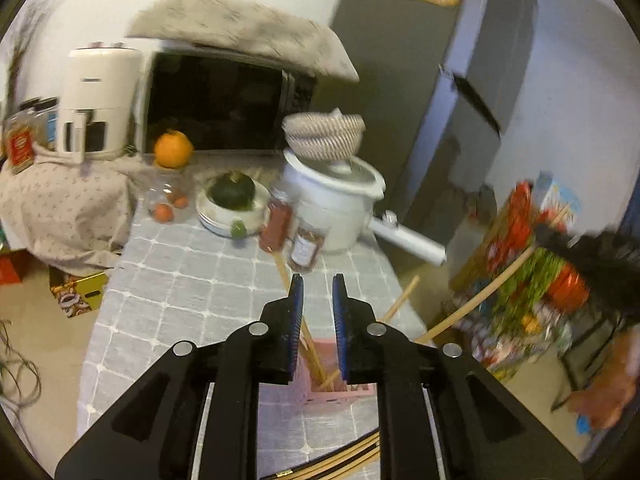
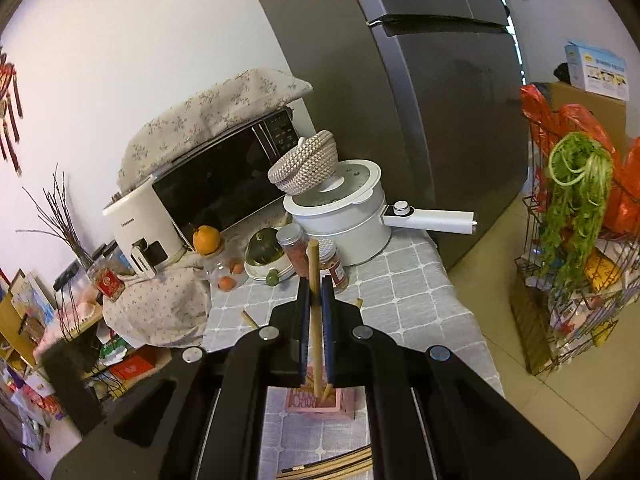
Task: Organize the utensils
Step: 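Lower both chopsticks into the pink basket and open both tools, then withdraw both open tools from the pink basket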
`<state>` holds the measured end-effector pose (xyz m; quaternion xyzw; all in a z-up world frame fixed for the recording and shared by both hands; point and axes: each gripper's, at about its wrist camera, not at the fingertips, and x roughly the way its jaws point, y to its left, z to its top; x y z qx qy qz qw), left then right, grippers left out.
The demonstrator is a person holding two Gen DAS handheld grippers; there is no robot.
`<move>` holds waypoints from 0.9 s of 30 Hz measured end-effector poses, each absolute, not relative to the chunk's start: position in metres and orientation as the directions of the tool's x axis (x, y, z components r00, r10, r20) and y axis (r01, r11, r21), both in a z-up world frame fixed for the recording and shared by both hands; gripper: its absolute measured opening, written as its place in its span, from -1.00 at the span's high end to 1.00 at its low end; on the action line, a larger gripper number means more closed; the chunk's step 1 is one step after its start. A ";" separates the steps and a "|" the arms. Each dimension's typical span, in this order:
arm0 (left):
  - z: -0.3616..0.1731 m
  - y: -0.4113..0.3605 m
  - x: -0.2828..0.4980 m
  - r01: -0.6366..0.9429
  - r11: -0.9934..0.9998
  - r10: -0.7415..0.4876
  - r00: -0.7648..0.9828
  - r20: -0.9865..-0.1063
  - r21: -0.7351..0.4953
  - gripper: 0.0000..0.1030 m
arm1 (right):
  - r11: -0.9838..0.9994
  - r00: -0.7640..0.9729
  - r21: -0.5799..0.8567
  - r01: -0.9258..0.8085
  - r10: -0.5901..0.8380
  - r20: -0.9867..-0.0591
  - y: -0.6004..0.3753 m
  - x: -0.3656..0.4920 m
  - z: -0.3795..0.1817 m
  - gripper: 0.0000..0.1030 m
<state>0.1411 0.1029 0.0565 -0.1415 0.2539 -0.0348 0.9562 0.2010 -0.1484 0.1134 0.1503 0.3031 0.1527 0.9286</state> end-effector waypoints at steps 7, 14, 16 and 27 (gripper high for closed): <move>0.073 0.127 0.129 -0.033 0.942 -0.126 0.888 -0.442 -0.334 0.64 | 0.919 0.770 0.341 -0.201 0.363 -0.525 -0.120 0.220 0.099 0.89; 0.053 0.124 0.140 -0.051 0.955 -0.109 0.856 -0.505 -0.293 0.57 | 0.914 0.731 0.339 -0.224 0.388 -0.561 -0.098 0.235 0.050 0.86; 0.052 0.119 0.139 -0.060 0.962 -0.089 0.853 -0.515 -0.267 0.48 | 0.920 0.733 0.323 -0.224 0.377 -0.566 -0.097 0.231 0.046 0.83; 0.057 0.083 0.120 -0.091 0.988 0.019 0.874 -0.485 -0.125 -0.05 | 0.961 0.812 0.195 -0.196 0.271 -0.518 -0.111 0.182 0.063 0.67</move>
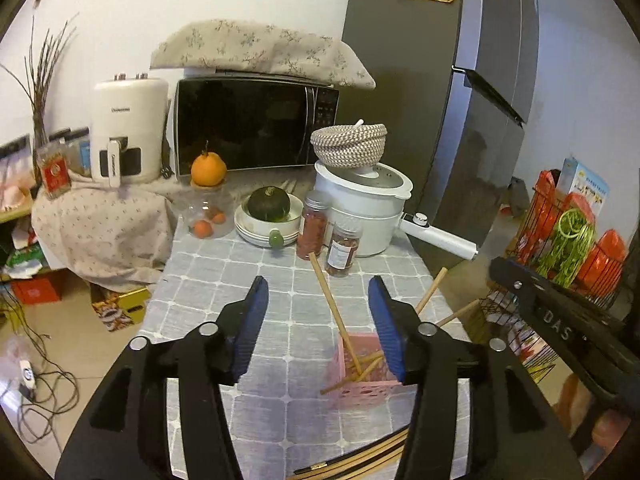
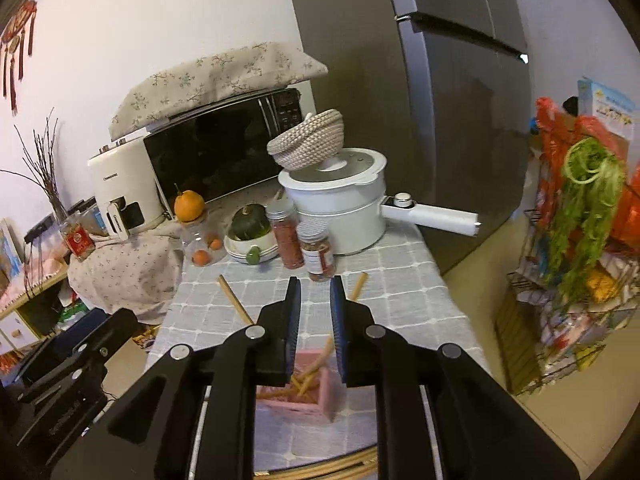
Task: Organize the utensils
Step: 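Withdraw both open tools from the pink basket, then lower the left tool onto the chopstick pile and pinch one chopstick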
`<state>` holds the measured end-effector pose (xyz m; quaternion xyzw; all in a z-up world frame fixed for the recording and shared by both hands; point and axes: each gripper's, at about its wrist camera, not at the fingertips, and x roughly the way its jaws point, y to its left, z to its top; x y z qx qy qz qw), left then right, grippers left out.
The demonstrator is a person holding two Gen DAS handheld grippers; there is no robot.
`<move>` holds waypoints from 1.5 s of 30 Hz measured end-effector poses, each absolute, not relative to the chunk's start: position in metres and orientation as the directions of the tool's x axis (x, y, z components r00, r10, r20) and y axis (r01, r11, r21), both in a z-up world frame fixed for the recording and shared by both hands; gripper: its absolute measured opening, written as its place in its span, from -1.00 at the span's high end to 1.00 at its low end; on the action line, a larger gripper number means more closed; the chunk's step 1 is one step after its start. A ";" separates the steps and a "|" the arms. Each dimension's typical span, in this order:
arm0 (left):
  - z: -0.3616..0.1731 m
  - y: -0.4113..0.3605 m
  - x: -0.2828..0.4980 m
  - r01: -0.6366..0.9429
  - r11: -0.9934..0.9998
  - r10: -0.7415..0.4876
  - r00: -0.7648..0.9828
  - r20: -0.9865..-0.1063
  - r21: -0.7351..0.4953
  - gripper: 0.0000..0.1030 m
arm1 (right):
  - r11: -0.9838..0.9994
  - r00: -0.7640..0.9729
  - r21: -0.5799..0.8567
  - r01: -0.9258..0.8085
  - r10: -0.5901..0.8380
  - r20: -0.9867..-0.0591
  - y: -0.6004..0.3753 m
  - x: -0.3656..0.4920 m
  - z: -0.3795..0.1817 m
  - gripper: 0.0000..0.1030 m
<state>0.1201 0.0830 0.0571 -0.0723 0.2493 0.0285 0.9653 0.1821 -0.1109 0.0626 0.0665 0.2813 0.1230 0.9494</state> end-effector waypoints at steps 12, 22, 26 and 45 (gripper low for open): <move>0.044 0.069 0.095 -0.114 0.990 0.057 0.867 -0.495 -0.086 -0.45 | 0.985 0.846 0.117 -0.125 0.167 -0.507 -0.127 0.133 0.044 -0.07; 0.026 0.050 0.074 -0.102 0.994 0.066 0.854 -0.516 -0.042 -0.86 | 0.987 0.823 0.162 -0.006 0.097 -0.559 -0.161 0.106 0.013 -0.88; 0.015 0.044 0.071 -0.091 0.996 0.063 0.835 -0.547 -0.023 -0.86 | 0.984 0.779 0.174 0.032 0.084 -0.621 -0.178 0.102 -0.006 -0.88; -0.084 -0.045 0.126 0.354 0.934 -0.201 0.425 -0.883 -0.042 -0.86 | 0.828 0.571 0.406 0.387 0.130 -0.810 -0.309 0.056 -0.097 -0.88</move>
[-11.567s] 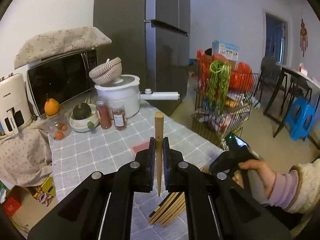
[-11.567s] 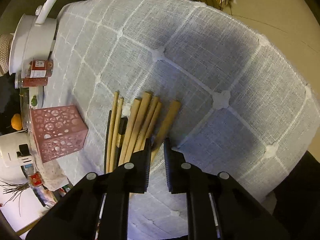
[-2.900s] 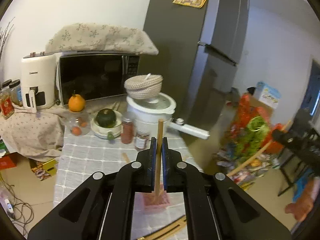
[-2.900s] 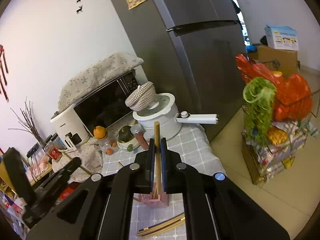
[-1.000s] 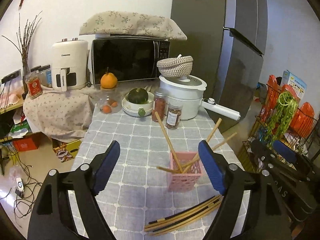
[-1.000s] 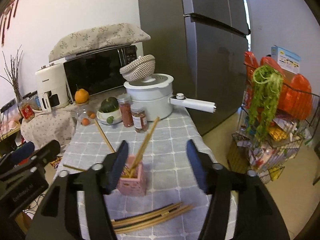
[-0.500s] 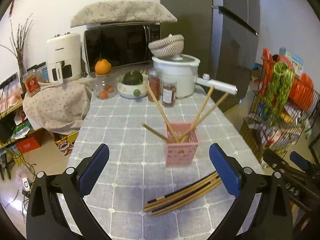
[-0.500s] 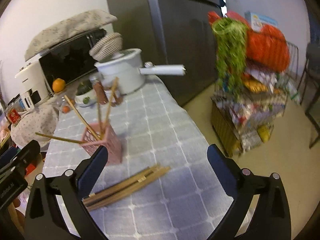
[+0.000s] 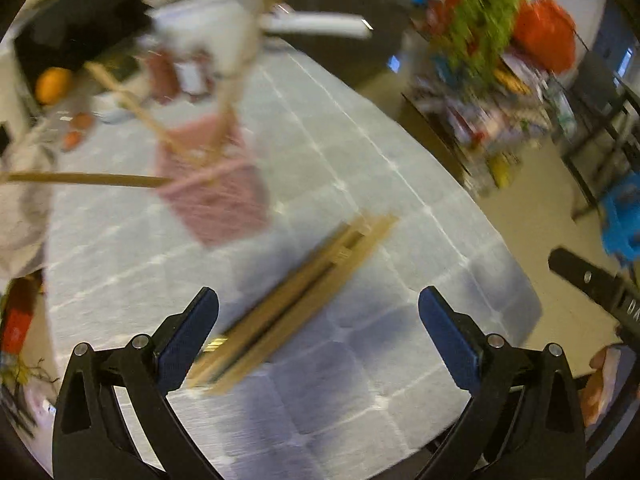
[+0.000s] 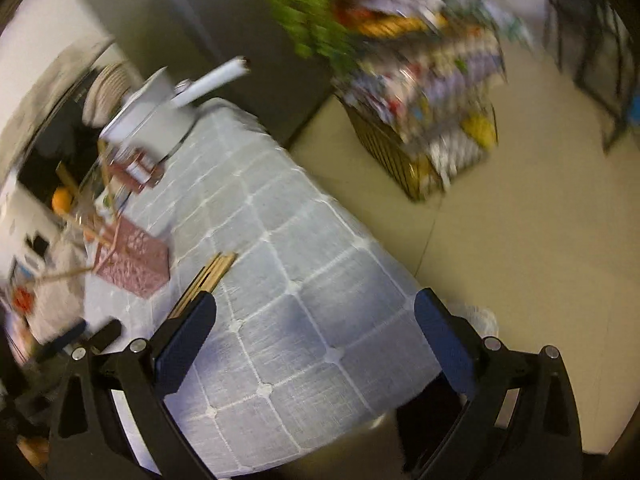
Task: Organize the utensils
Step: 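Lower the left tool onto the chopstick pile and pinch one chopstick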
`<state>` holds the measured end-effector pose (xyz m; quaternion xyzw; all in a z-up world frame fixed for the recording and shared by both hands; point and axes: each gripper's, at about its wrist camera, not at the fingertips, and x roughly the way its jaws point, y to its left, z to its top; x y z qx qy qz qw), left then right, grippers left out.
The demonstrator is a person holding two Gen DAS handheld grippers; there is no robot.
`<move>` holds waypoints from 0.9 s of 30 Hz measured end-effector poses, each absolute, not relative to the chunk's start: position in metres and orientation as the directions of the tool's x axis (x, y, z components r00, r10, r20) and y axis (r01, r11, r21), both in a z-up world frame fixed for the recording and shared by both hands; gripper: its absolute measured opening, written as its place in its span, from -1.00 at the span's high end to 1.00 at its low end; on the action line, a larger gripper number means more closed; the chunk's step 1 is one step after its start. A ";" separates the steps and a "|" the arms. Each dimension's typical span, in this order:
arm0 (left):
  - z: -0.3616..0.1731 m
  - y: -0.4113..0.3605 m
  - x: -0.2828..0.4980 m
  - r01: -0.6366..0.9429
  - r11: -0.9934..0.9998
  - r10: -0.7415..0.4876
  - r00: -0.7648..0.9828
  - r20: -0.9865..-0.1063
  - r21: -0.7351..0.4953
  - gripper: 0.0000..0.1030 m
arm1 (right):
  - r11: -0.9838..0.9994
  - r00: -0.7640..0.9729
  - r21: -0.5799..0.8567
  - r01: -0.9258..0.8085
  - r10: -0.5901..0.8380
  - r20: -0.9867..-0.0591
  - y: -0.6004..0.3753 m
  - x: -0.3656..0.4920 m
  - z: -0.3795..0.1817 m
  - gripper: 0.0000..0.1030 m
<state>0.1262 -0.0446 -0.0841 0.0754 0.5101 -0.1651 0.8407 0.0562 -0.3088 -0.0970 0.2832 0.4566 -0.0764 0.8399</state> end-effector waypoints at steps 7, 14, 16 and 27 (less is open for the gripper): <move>-0.116 -0.095 0.158 0.503 0.854 -0.275 0.217 -0.936 -0.134 -0.85 | 0.799 0.580 0.437 0.414 0.139 -0.803 -0.319 0.052 -0.100 -0.88; -0.139 -0.126 0.187 0.553 0.805 -0.292 0.056 -0.955 -0.214 -0.05 | 0.740 0.622 0.492 0.459 0.128 -0.773 -0.342 0.045 -0.094 -0.88; -0.145 -0.131 0.196 0.560 0.797 -0.289 0.024 -0.957 -0.227 0.06 | 0.729 0.609 0.501 0.467 0.146 -0.780 -0.345 0.046 -0.099 -0.88; -0.151 -0.134 0.215 0.577 0.798 -0.246 0.045 -0.968 -0.176 0.14 | 0.744 0.563 0.488 0.457 0.184 -0.806 -0.339 0.053 -0.108 -0.88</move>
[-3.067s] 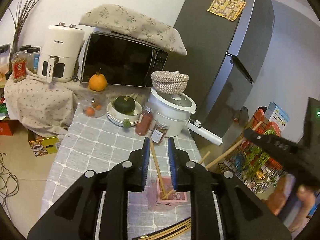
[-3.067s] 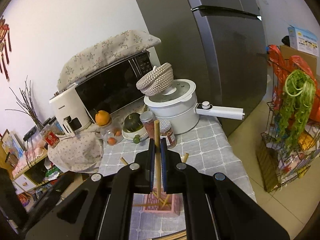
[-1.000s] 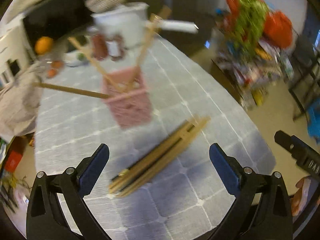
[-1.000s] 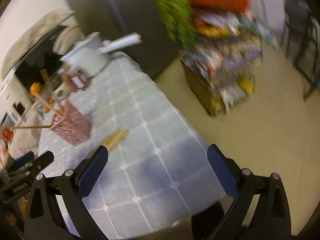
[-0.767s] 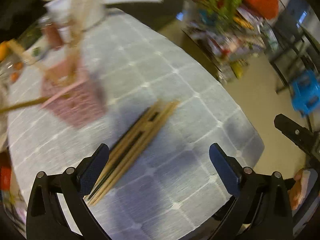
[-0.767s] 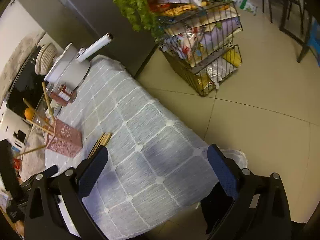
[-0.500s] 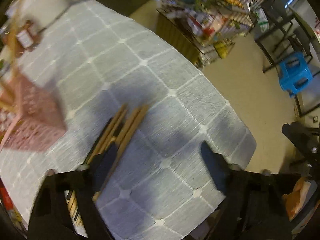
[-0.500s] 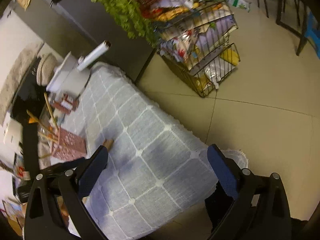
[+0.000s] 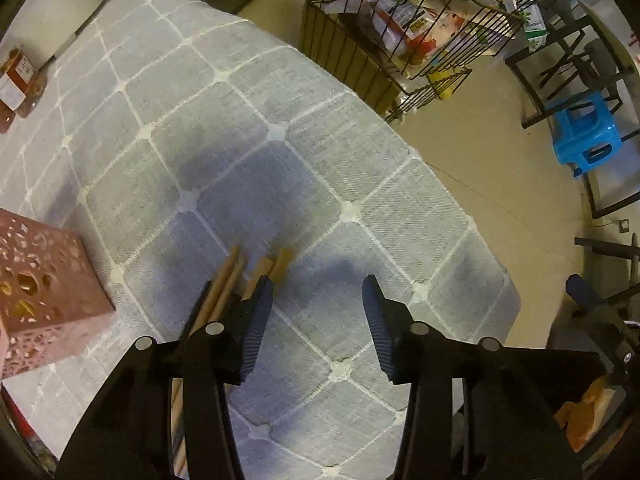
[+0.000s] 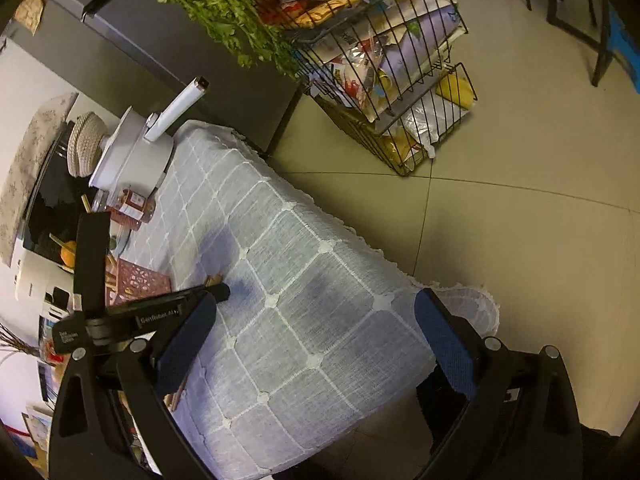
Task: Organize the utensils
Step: 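Lower the left tool onto the chopstick pile and pinch one chopstick, then pinch another chopstick with the right tool while the left tool holds its chopstick upright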
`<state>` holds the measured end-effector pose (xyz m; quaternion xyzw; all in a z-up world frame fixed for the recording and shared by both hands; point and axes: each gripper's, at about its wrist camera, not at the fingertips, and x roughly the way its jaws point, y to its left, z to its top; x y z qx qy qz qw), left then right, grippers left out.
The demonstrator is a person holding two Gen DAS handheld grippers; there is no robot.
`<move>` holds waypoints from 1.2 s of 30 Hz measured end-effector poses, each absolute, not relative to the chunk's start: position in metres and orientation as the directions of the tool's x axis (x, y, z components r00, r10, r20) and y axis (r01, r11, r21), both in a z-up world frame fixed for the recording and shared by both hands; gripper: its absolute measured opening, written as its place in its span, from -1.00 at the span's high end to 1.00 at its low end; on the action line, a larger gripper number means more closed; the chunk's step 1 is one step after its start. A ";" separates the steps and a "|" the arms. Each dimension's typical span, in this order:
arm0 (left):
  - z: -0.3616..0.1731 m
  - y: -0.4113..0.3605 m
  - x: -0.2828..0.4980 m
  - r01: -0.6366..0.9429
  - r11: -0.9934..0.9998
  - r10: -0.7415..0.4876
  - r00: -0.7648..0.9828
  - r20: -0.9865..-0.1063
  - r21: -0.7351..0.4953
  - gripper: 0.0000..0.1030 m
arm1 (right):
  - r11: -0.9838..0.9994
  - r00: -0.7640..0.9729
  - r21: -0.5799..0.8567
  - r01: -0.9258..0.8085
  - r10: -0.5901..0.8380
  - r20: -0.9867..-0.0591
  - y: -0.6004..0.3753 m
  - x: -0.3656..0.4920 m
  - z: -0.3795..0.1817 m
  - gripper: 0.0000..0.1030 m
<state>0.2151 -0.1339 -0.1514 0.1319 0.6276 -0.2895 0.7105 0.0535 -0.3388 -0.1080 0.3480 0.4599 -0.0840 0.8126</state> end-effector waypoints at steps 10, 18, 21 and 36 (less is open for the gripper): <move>-0.167 -0.129 0.208 0.597 0.798 -0.178 0.095 -0.979 -0.087 0.52 | 0.798 0.518 0.405 0.447 0.138 -0.844 -0.325 0.060 -0.113 -0.88; -0.138 -0.078 0.164 0.547 0.836 -0.224 0.247 -0.943 -0.055 0.87 | 0.850 0.493 0.360 0.384 0.141 -0.859 -0.293 0.084 -0.111 -0.88; -0.108 -0.049 0.138 0.541 0.839 -0.257 0.303 -0.918 -0.057 0.87 | 0.858 0.460 0.379 0.347 0.196 -0.866 -0.271 0.108 -0.111 -0.88; -0.029 0.045 0.060 0.449 0.881 -0.395 0.516 -0.760 -0.153 0.87 | 0.724 0.208 0.460 0.514 0.415 -0.886 -0.198 0.206 -0.167 0.63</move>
